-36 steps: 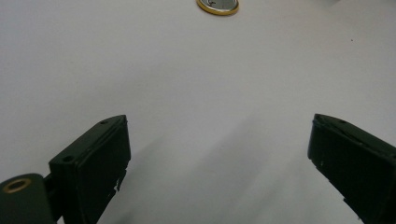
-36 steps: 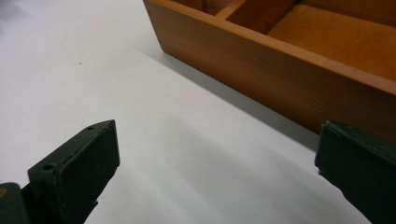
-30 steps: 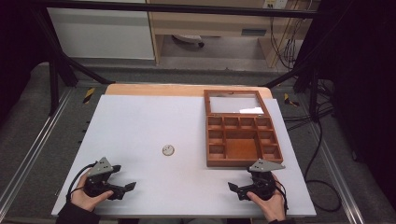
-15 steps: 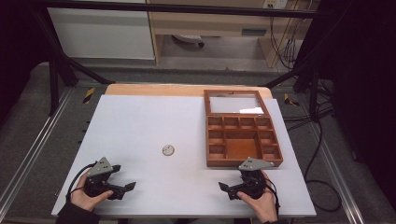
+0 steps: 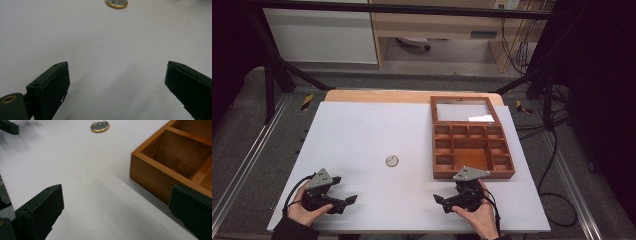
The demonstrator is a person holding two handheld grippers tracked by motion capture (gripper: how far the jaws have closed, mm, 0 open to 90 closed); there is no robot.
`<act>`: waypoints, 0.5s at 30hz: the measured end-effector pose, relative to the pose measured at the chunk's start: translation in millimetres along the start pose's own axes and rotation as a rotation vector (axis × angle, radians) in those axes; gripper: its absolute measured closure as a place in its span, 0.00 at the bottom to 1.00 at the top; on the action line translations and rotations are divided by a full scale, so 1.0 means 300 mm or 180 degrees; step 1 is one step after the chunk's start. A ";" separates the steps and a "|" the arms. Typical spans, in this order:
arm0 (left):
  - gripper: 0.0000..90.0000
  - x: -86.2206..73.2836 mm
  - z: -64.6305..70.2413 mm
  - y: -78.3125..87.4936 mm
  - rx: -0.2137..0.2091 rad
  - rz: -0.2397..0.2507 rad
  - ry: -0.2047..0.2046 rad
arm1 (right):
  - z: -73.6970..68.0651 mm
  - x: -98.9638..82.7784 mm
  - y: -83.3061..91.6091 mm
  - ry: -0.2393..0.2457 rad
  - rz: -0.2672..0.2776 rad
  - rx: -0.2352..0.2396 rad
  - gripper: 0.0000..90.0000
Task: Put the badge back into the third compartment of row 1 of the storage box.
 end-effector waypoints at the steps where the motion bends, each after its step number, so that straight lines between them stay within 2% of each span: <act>1: 0.06 0.000 -0.001 0.000 -0.0002 0.0006 0.0006 | -0.008 0.006 -0.004 0.0013 0.0001 0.0005 0.01; 15: 0.06 0.001 -0.001 -0.001 0.0002 -0.0003 -0.0006 | -0.065 0.075 -0.058 0.0074 0.0011 0.0052 0.01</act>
Point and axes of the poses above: each handheld gripper's, and its own axes: y roughly backward along the jaws, x roughly out of its top, z roughly to its right, the point moved 1 cm from there along -y, roughly forward along the jaws, and after that the axes turned 11 degrees about z, right-handed, at the moved point
